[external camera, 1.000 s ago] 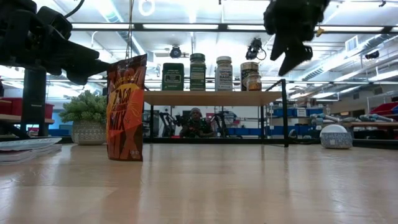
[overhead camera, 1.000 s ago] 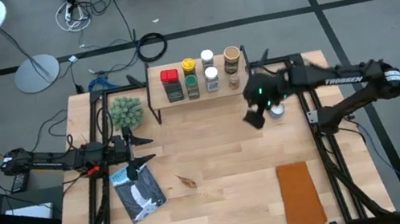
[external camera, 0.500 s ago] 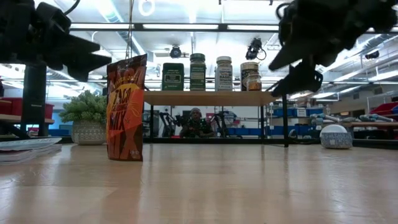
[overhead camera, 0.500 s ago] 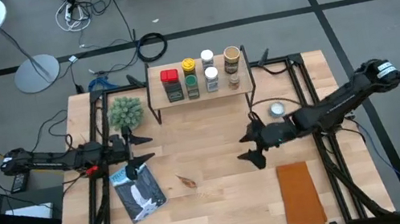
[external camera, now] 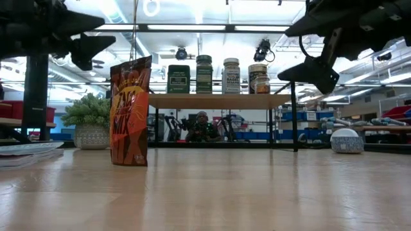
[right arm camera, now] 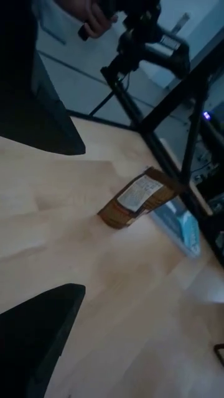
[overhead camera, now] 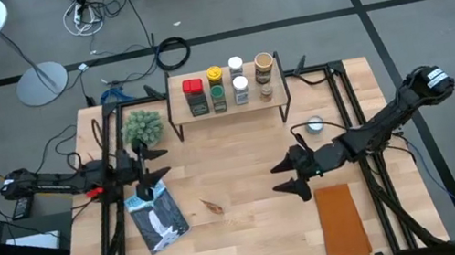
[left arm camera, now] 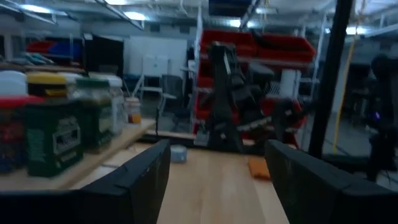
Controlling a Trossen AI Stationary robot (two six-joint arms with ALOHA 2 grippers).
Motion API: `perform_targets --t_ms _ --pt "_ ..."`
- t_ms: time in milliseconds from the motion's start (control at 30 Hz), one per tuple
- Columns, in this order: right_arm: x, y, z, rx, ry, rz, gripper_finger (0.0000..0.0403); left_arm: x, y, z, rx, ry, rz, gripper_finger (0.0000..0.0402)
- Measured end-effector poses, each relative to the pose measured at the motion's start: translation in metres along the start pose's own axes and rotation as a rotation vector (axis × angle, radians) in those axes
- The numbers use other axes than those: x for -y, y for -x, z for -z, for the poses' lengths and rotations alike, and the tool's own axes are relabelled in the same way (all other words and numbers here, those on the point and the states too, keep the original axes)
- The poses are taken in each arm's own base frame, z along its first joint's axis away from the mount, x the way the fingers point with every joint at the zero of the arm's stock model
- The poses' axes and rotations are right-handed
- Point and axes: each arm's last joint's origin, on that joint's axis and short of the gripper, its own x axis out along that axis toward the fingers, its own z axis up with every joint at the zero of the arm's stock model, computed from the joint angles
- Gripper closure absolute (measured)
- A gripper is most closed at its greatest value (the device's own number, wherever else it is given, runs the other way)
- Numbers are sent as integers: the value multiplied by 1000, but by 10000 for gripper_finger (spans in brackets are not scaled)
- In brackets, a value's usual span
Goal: Shelf spices
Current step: Put the orange seasoning pack on the shelf
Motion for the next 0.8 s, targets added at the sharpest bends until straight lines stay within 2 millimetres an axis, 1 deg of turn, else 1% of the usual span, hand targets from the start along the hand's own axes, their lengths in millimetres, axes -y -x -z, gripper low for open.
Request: perform_targets --t_ms 167,267,333,500,633,800 --pt "-4 0 -5 51 -12 -37 49 0 0 -5 50 22 -3 135" --pt "-4 0 -6 60 -1 -44 49 0 0 -9 88 86 -14 135" --pt "-4 0 -6 57 18 -41 49 0 0 -10 81 102 -17 135" --pt "0 0 -2 40 42 21 49 2 -3 -30 65 83 1 149" --pt "2 1 4 3 79 80 49 6 -8 -42 -44 72 40 167" --pt "2 4 12 -16 121 155 49 12 -21 -49 -212 94 73 182"
